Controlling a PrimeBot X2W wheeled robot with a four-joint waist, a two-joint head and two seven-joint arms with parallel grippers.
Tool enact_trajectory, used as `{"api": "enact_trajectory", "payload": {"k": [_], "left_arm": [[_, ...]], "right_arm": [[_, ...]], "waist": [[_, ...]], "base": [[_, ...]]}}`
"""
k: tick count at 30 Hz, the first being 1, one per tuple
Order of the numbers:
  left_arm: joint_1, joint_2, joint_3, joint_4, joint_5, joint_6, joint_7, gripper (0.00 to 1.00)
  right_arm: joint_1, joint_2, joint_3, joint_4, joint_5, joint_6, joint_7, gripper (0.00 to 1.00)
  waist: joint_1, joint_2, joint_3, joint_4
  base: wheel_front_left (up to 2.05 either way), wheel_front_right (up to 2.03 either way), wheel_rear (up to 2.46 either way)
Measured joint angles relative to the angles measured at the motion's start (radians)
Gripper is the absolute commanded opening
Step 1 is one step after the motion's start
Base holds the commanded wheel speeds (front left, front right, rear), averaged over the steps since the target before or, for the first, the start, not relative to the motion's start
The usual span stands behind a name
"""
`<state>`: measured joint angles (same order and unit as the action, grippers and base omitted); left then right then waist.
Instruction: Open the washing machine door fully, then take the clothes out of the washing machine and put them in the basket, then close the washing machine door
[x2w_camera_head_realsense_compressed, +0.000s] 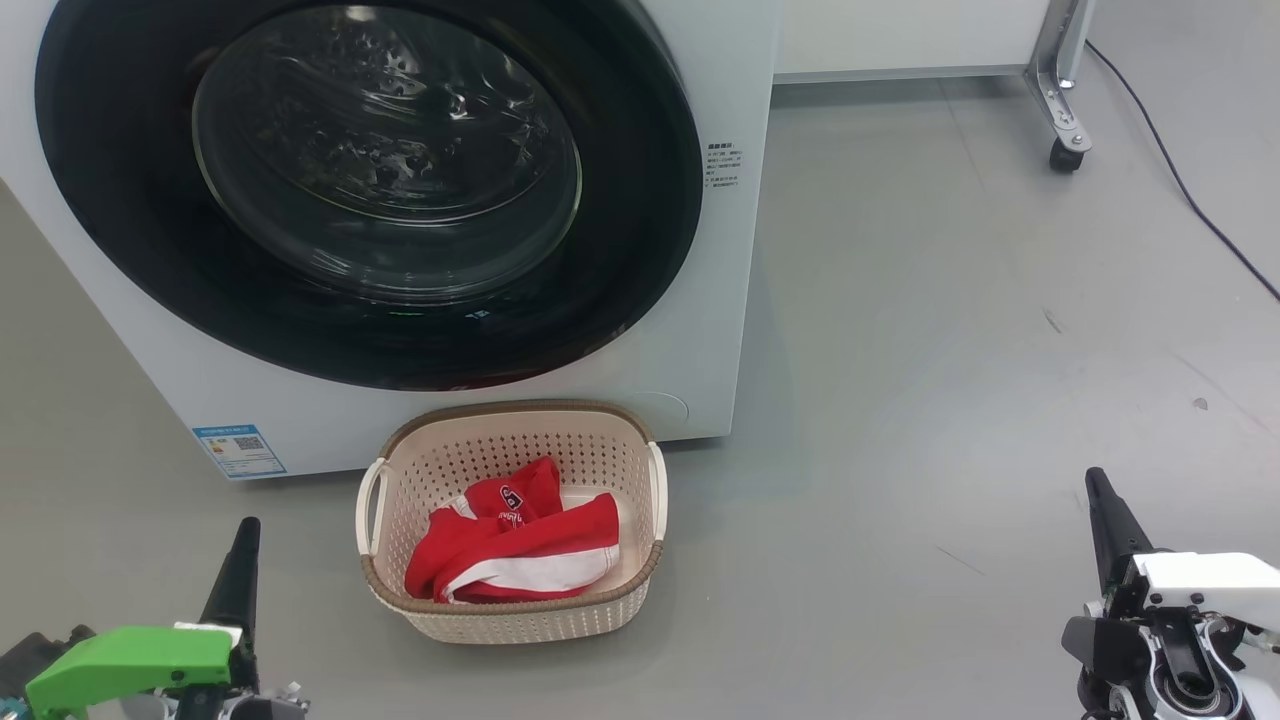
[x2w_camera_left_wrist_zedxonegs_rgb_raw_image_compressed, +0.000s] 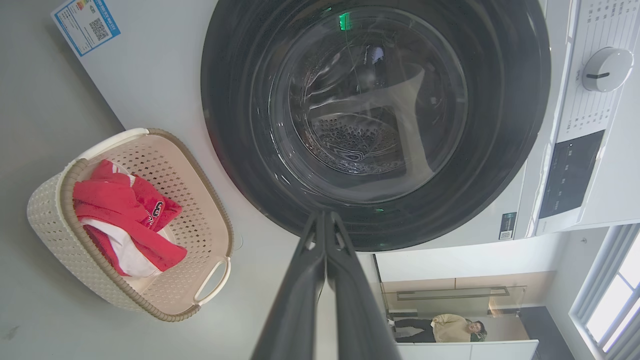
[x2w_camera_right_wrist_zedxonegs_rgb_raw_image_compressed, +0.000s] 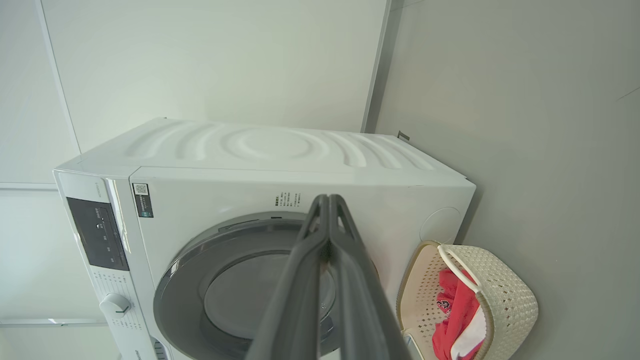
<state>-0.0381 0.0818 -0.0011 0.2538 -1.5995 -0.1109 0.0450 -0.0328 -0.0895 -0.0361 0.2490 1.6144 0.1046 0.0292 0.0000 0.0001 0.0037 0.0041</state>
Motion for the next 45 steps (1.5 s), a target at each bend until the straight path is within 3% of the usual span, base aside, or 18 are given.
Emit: {"api": "enact_trajectory", "payload": {"k": [5, 45], "left_arm": [[-0.005, -0.001, 0.011, 0.007, -0.056, -0.002, 0.015, 0.00], [-0.015, -0.002, 0.019, 0.022, -0.056, -0.009, 0.016, 0.00]], "right_arm": [[-0.009, -0.002, -0.012, 0.009, 0.055, 0.008, 0.011, 0.00], [-0.020, -0.002, -0.016, 0.022, 0.056, 0.012, 0.014, 0.00]], "waist": [[0.0000, 0.0000, 0.000, -0.004], [0.0000, -0.0001, -0.001, -0.004]], "base": [[0.00, 0.00, 0.00], [0.00, 0.00, 0.00]]}}
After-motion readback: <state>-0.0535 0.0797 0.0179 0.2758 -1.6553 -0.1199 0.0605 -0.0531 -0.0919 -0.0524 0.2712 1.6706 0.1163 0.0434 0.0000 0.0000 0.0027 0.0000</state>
